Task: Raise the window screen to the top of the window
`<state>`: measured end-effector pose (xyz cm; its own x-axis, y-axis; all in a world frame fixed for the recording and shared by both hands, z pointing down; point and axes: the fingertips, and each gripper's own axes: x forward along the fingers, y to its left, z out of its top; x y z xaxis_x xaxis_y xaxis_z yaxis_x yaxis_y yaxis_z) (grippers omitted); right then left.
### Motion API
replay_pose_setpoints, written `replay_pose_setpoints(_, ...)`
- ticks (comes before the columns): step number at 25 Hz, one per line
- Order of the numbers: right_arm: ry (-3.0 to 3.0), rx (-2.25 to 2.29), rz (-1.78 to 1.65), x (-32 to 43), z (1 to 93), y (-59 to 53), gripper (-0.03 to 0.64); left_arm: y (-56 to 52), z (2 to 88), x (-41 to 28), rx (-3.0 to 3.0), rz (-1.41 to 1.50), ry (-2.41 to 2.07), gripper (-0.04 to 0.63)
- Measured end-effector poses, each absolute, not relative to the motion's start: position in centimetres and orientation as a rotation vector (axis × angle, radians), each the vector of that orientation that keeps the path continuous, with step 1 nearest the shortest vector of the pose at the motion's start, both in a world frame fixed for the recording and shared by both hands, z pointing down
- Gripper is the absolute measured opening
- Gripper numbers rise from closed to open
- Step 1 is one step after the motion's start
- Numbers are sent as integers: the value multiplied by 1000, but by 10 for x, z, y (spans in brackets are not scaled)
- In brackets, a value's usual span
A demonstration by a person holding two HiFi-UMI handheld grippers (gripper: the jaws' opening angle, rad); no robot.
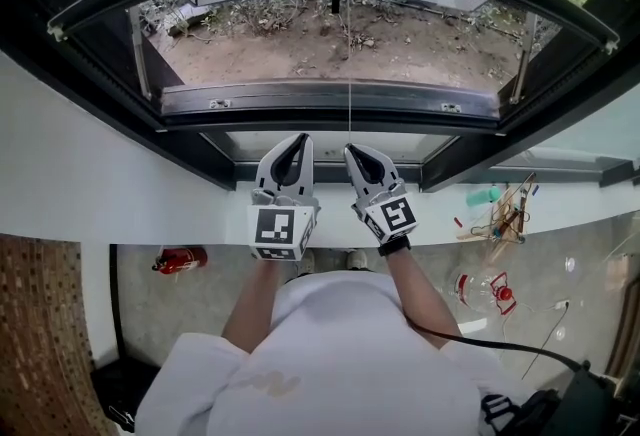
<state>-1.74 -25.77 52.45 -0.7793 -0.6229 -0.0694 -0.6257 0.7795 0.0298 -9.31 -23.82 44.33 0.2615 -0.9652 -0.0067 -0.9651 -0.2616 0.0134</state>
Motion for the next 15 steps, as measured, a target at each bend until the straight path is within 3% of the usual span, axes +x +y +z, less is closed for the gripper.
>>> replay_pose_setpoints(15,2821,-1005,130,-17,478,-261,0,-243,443,-83,2505,5,-1905,8)
